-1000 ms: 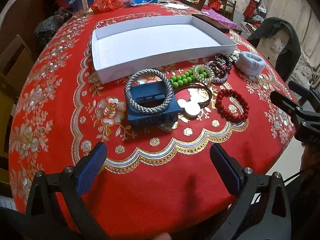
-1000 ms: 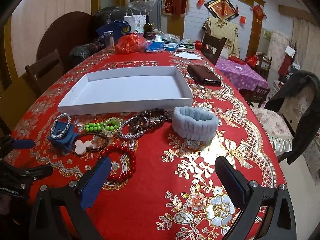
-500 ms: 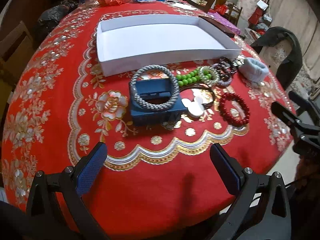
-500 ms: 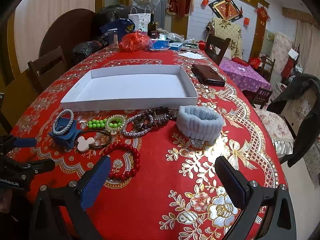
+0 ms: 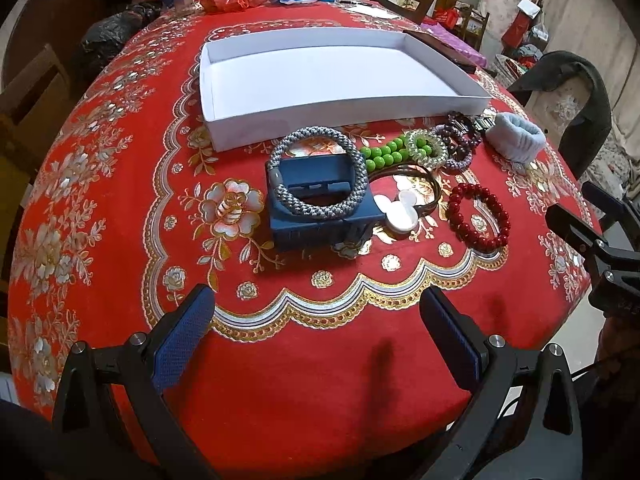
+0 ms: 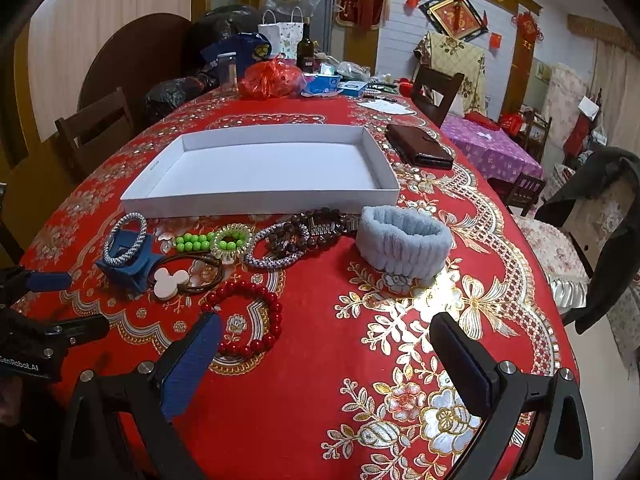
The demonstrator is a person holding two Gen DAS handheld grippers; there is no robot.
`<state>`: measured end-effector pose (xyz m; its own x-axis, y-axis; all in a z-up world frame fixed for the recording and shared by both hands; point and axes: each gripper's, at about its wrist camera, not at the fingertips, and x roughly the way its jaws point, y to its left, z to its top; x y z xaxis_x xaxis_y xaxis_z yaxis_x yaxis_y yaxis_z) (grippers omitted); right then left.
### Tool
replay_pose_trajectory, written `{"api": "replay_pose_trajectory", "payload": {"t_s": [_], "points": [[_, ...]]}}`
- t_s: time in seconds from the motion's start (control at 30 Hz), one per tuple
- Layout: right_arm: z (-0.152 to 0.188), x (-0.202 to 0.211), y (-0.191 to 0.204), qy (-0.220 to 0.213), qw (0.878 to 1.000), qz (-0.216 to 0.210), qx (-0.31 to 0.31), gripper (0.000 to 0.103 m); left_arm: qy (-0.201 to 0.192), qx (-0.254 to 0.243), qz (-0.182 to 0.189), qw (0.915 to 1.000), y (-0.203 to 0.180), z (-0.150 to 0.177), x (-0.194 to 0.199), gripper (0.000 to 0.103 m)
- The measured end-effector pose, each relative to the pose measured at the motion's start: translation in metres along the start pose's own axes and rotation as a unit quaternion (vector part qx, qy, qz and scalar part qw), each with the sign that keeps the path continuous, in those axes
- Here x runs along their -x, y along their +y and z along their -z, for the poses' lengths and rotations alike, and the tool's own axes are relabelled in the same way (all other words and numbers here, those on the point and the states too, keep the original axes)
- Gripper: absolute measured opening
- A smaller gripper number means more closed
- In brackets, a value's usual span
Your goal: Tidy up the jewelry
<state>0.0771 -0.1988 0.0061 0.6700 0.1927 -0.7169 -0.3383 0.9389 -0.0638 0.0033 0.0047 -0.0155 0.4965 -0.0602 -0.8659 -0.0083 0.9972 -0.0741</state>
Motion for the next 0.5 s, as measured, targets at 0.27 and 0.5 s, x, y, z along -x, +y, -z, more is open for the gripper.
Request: {"api": "replay_pose_trajectory", "payload": {"t_s": [0.27, 0.5], "points": [[0.0003, 0.0003, -0.0003, 0.0, 1.0, 0.001, 0.001, 0.103, 0.003, 0.001, -0.002, 1.0, 0.0003, 0.0008, -0.0017, 0.103], [0.0013, -0.0004, -0.0002, 0.0, 1.0, 0.002, 0.003, 0.103, 0.004, 0.003, 0.0, 1.0, 0.0018, 0.0012, -0.0027, 0.103]]}}
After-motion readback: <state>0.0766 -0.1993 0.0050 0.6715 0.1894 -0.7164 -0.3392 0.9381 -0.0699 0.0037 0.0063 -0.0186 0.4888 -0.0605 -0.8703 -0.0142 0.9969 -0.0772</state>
